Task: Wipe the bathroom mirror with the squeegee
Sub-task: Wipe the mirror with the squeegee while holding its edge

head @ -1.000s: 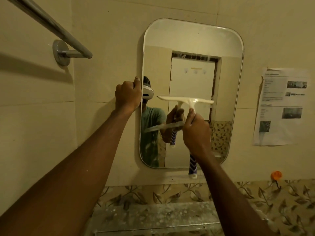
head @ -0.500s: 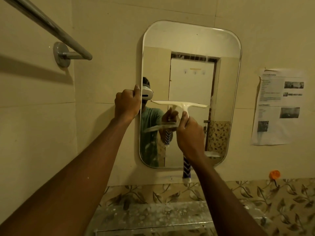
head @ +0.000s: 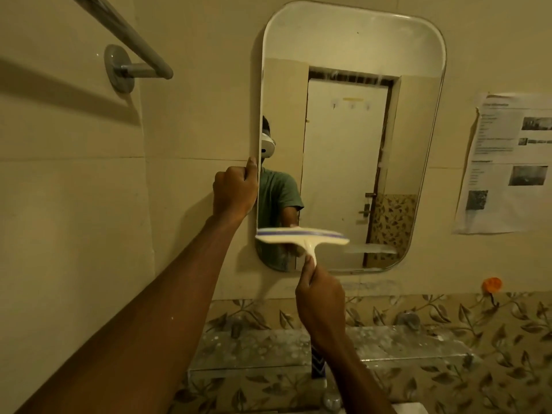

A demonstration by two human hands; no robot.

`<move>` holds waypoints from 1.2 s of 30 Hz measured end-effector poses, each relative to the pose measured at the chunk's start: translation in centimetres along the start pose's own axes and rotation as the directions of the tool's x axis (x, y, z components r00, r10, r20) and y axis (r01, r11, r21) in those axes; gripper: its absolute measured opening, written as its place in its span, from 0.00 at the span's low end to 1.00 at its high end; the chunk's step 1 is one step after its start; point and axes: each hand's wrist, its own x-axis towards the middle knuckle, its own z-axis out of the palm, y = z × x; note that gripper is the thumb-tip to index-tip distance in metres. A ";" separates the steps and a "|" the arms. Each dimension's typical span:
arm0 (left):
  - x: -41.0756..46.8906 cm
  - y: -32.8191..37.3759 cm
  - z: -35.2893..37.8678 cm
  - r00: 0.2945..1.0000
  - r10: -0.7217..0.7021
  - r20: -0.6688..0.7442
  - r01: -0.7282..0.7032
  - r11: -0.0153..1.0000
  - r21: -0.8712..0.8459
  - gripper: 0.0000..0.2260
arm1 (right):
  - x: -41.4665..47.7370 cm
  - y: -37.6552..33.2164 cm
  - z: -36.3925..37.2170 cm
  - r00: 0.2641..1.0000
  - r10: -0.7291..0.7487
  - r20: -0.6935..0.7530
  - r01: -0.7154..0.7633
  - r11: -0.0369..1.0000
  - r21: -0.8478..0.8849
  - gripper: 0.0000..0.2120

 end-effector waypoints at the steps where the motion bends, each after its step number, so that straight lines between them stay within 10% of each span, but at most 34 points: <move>1: -0.1 -0.1 0.0 1.000 -0.006 0.007 0.006 1.000 -0.008 0.27 | 1.0 -0.8 -0.5 1.000 -0.017 -0.010 0.017 0.999 0.036 0.22; 24: -2.6 -1.5 0.3 0.998 -0.044 0.046 0.046 0.997 -0.055 0.23 | -5.9 5.2 1.3 0.987 0.151 0.061 -0.144 0.983 -0.112 0.23; 36: -3.5 -1.1 0.7 0.997 -0.053 -0.047 0.056 0.996 0.074 0.23 | 8.8 3.3 -7.9 0.991 -0.073 -0.114 0.060 0.991 -0.119 0.22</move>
